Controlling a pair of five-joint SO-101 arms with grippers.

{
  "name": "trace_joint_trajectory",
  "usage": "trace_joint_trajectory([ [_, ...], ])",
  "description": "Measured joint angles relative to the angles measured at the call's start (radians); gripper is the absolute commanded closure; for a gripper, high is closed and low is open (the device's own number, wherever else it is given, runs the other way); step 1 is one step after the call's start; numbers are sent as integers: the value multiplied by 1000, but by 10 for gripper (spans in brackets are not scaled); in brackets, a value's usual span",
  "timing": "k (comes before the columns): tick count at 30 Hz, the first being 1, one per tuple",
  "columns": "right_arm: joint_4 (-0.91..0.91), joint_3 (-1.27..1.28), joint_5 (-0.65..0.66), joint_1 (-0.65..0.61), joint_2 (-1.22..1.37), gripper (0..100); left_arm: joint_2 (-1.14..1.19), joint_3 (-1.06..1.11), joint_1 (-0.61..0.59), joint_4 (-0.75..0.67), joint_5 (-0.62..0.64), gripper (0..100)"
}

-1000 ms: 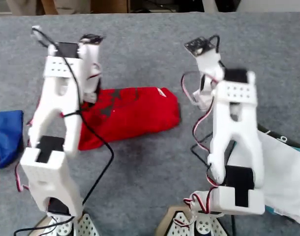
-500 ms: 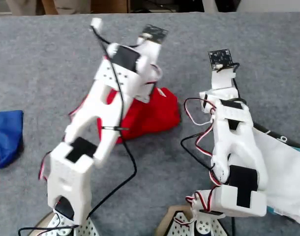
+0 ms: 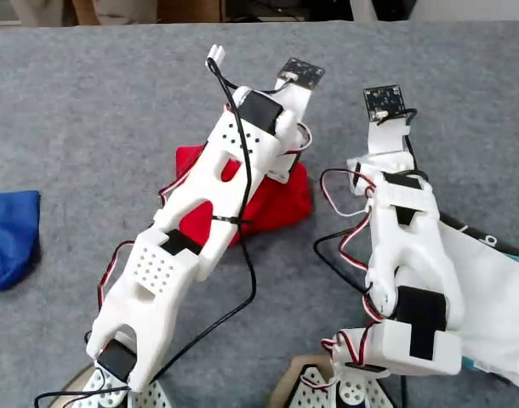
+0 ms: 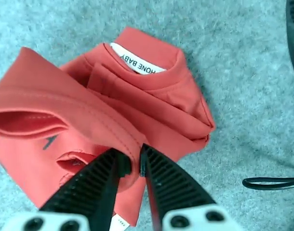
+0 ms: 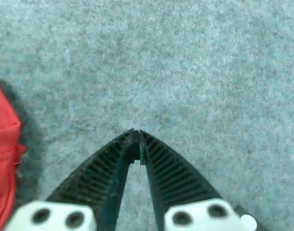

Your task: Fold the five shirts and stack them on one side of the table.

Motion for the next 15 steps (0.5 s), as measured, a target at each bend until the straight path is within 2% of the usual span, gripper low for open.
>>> trace_joint_trajectory([
  [3, 0, 0, 0, 0, 0, 993, 0, 0, 0, 0, 11, 781],
  [8, 0, 0, 0, 0, 0, 993, -35, 0, -23, 0, 66, 764],
  [11, 0, 0, 0, 0, 0, 993, -106, 0, -72, 0, 57, 821],
  [15, 72, -31, 0, -2, -6, 993, -150, 0, -213, 0, 34, 984],
])
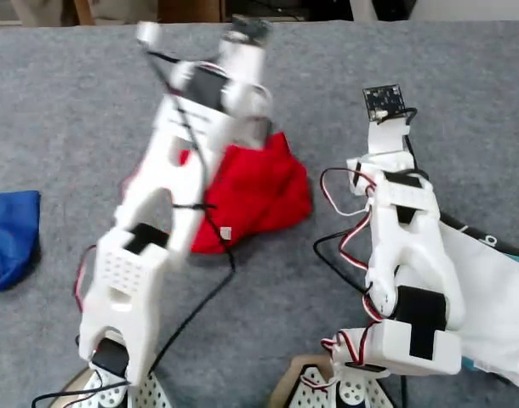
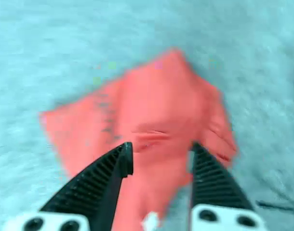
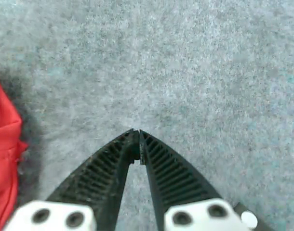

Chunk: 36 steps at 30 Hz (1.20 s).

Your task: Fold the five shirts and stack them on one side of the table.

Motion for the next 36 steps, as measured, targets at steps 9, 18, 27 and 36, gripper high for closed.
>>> trace_joint_trajectory([
  [9, 468, -410, 84, -322, -40, 992, 121, 41, -292, -3, -6, 981],
  [18, 747, -864, 92, -575, 353, 993, 241, 51, -577, -69, -5, 981],
  [27, 1036, -1427, 92, -651, 806, 993, 292, 54, -611, -135, -29, 981],
  [36, 1313, -1772, 155, -641, 1010, 994, 293, 54, -611, -141, -32, 981],
])
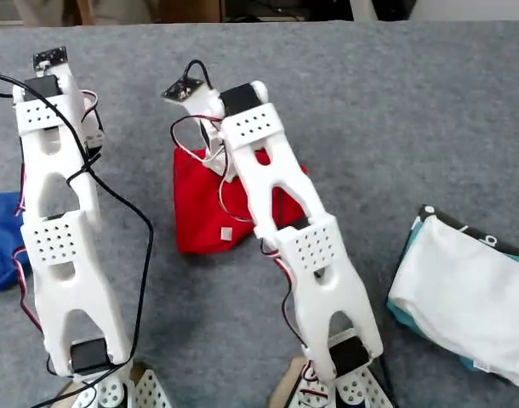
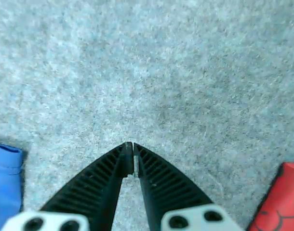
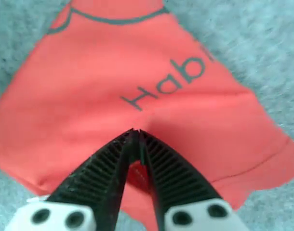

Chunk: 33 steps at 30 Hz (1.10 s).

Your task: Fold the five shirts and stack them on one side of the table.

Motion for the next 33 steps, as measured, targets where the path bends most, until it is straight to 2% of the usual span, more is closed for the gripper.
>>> trace_joint_trajectory([
  [4, 3, 34, 3, 26, -12, 994, 0, 0, 0, 0, 0, 981],
  [12, 3, 339, 81, 106, -183, 994, 0, 0, 0, 0, -2, 981],
  [26, -3, 965, 206, 287, -732, 994, 0, 0, 0, 0, -2, 981],
  [29, -34, 1005, 210, 299, -829, 994, 0, 0, 0, 0, -2, 981],
  [33, -92, 962, 209, 244, -847, 992, 0, 0, 0, 0, -2, 981],
])
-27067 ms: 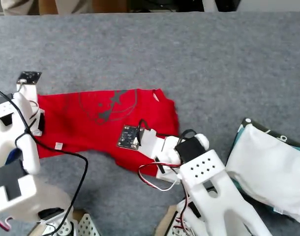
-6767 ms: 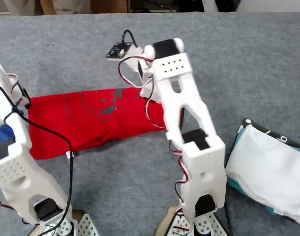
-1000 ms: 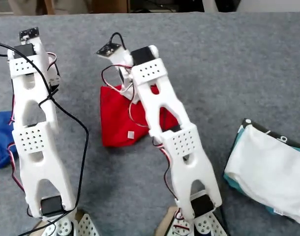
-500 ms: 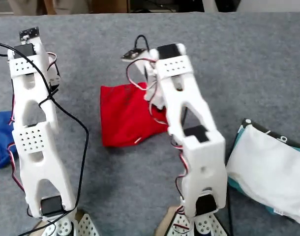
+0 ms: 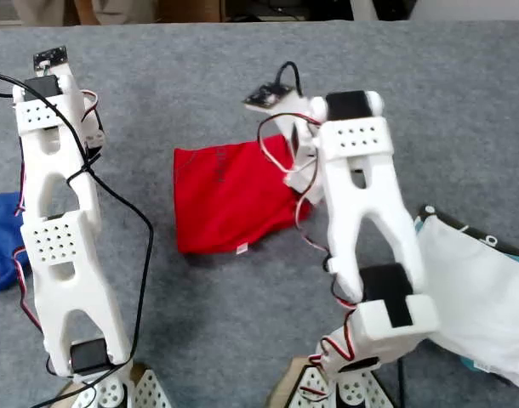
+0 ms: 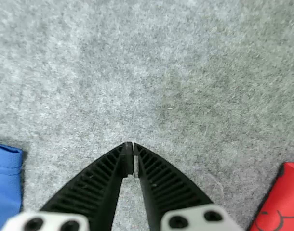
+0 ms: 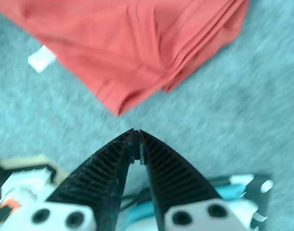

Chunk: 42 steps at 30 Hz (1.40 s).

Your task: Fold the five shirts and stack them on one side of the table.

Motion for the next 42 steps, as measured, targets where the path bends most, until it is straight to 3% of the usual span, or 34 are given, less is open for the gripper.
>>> trace_joint_trajectory([
  [9, -64, -413, -97, -112, 382, 993, 0, 3, 0, 0, -34, 981],
  [19, 91, -827, -104, -186, 766, 994, 0, 3, 0, 0, -38, 981],
  [27, 94, -683, -121, -186, 756, 994, 0, 3, 0, 0, -38, 981],
  [35, 94, -382, -107, -184, 537, 994, 0, 3, 0, 0, -38, 981],
  [42, 94, -140, -46, -86, 390, 994, 0, 3, 0, 0, -38, 981],
])
